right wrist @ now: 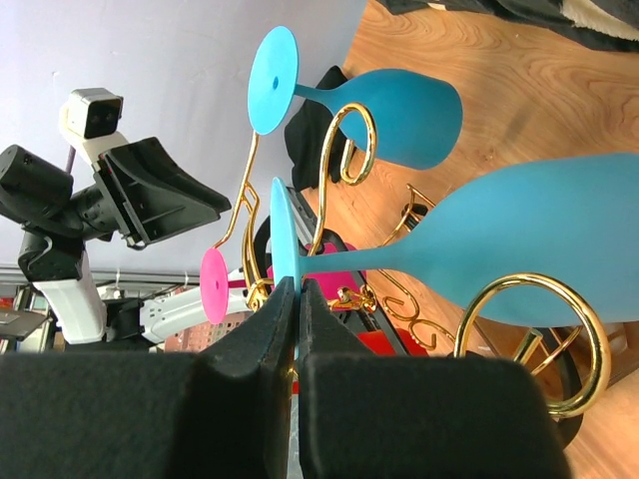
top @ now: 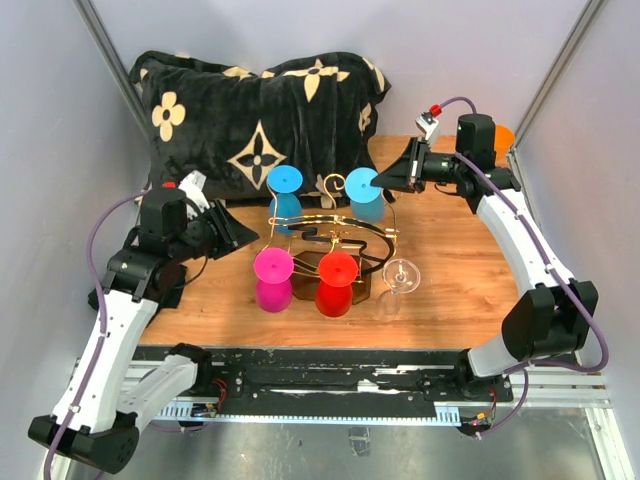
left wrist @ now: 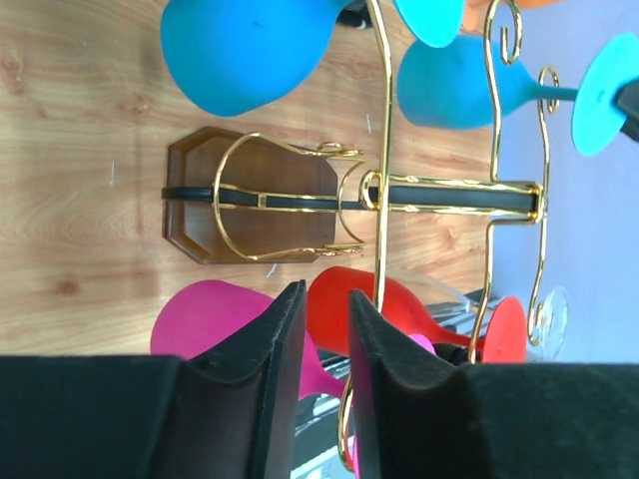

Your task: Take the wine glass off the wine glass rack

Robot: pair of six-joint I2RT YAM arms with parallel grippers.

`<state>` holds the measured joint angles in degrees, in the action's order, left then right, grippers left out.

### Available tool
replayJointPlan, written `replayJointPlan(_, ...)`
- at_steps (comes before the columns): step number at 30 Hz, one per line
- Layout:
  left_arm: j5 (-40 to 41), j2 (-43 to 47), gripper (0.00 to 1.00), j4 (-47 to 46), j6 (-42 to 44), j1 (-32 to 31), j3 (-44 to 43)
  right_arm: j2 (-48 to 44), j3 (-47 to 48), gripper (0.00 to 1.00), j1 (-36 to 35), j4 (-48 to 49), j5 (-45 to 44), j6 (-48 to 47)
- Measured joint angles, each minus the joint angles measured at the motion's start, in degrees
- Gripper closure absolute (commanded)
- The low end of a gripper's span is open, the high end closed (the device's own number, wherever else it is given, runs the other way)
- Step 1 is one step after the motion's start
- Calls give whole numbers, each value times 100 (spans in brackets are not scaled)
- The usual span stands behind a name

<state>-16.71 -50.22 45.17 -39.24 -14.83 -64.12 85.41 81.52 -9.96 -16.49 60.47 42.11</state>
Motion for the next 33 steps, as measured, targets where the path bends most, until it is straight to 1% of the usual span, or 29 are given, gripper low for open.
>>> replayJointPlan(1,-17,31,78,9,-17,0,0,0,-7,99,4,-11,0,-9)
replayJointPlan(3,-63,83,79,39,-33,0,0,-2,-7,99,7,-15,0,-17)
replayJointPlan(7,-105,138,74,197,-44,0,-57,-2,-7,99,9,-15,2,-20)
replayJointPlan(9,-111,164,73,289,-42,0,-133,-2,-7,99,9,-15,2,-20)
replayJointPlan(16,-190,369,75,509,-52,0,-181,-52,-24,99,9,-17,0,-22)
replayJointPlan(22,-385,542,76,514,-111,0,4,-94,-48,99,9,-28,0,-22)
replayJointPlan(33,-599,586,75,514,-181,0,125,-195,-48,99,63,-33,0,-20)
